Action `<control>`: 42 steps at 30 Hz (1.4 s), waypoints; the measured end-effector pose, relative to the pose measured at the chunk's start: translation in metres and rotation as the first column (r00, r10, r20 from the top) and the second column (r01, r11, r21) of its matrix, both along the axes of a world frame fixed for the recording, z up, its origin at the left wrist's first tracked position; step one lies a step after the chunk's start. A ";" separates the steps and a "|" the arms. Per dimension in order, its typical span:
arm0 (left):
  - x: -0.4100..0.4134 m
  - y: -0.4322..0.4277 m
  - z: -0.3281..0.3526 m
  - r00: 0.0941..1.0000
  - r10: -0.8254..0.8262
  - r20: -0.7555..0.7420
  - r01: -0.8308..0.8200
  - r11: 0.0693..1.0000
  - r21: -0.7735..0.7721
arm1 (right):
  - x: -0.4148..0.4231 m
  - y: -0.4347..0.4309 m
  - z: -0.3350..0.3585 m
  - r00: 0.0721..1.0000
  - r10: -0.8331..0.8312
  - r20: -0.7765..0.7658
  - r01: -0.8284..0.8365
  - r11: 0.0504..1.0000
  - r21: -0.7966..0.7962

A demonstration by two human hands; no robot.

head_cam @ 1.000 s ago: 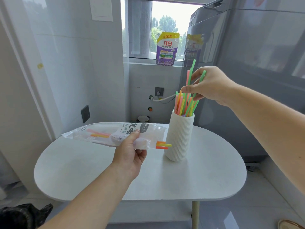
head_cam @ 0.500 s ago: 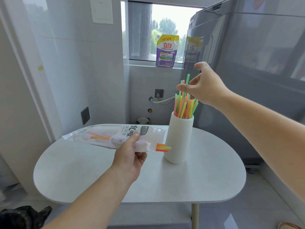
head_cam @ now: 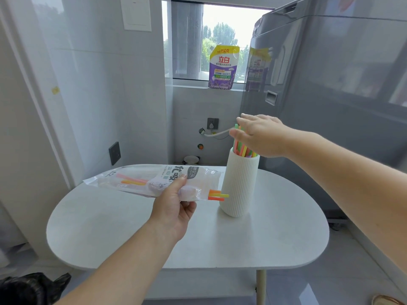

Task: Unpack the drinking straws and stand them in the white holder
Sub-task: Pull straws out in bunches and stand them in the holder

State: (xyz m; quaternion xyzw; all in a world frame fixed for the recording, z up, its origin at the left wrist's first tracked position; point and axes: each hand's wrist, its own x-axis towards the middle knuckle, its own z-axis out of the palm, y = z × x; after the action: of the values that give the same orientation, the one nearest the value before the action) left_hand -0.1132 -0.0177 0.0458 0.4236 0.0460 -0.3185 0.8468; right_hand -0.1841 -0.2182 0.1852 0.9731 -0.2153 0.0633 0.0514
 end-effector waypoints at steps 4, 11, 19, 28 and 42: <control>0.000 0.001 0.000 1.000 0.001 0.007 -0.001 1.000 0.002 | -0.008 0.001 0.002 0.985 0.057 0.166 -0.064 0.997 0.039; 0.000 0.000 0.003 0.994 0.034 0.104 -0.029 0.998 -0.050 | -0.045 0.045 -0.024 0.580 -0.103 0.808 -0.182 0.950 0.252; -0.011 0.000 0.012 0.831 0.053 0.554 -0.103 0.993 0.060 | -0.056 0.103 -0.122 0.728 -0.683 0.064 -0.339 -0.277 0.899; -0.023 -0.001 0.011 0.589 -0.060 0.806 -0.092 0.986 0.141 | -0.058 0.110 -0.137 0.736 -0.677 0.028 -0.412 -0.414 0.811; -0.013 0.008 0.021 0.708 0.046 0.704 -0.151 0.985 0.088 | -0.069 0.095 -0.141 0.802 -0.531 0.272 -0.517 -0.389 0.763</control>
State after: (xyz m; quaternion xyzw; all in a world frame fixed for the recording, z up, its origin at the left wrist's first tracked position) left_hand -0.1261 -0.0096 0.0673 0.5672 -0.2328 -0.0849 0.7854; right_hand -0.2532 -0.1232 0.0445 0.4638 -0.1748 0.1550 -0.8546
